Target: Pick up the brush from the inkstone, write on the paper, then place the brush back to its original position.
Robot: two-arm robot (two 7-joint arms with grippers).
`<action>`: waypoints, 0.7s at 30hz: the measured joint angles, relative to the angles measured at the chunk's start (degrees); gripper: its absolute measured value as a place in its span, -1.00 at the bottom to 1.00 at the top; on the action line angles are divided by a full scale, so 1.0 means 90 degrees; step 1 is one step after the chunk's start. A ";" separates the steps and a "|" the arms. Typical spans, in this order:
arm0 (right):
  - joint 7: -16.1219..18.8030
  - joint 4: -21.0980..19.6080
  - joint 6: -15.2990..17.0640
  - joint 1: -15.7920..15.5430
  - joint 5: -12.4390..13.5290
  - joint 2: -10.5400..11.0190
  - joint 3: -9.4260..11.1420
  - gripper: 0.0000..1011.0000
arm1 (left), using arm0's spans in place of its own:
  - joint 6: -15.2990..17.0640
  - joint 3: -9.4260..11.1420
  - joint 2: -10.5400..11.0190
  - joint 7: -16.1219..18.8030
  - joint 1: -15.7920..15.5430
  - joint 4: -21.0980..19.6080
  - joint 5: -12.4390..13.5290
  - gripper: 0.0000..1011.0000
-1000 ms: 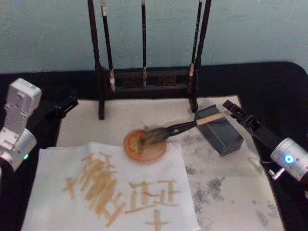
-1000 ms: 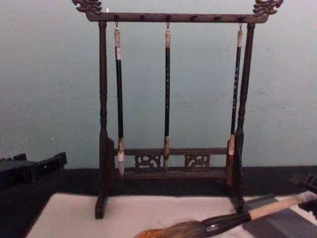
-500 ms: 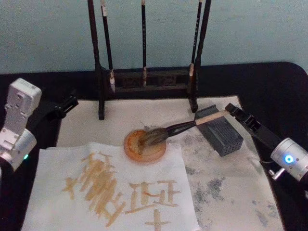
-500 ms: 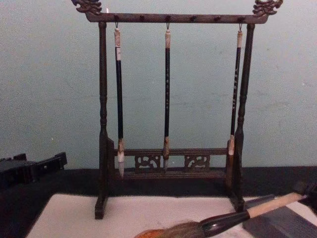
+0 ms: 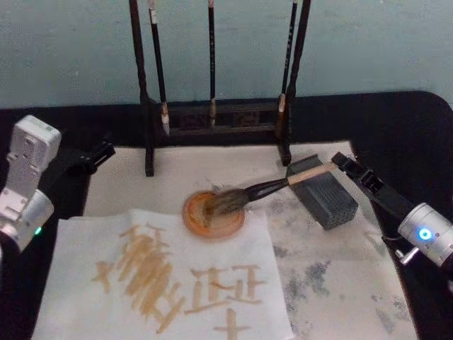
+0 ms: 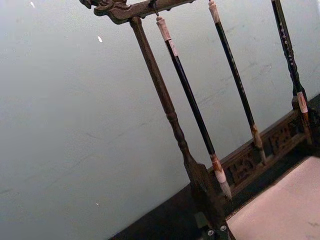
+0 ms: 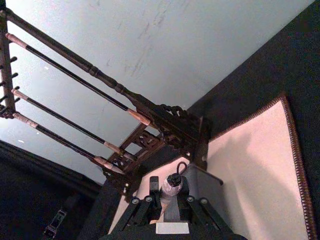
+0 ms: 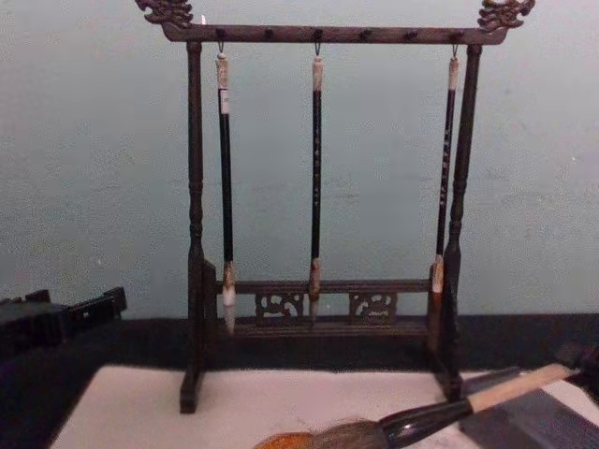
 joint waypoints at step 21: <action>0.0269 -0.0138 0.0037 -0.0127 0.0535 0.0139 0.0125 -0.65 | 0.0000 0.0000 0.0000 0.0000 0.0000 0.0000 0.0000 0.98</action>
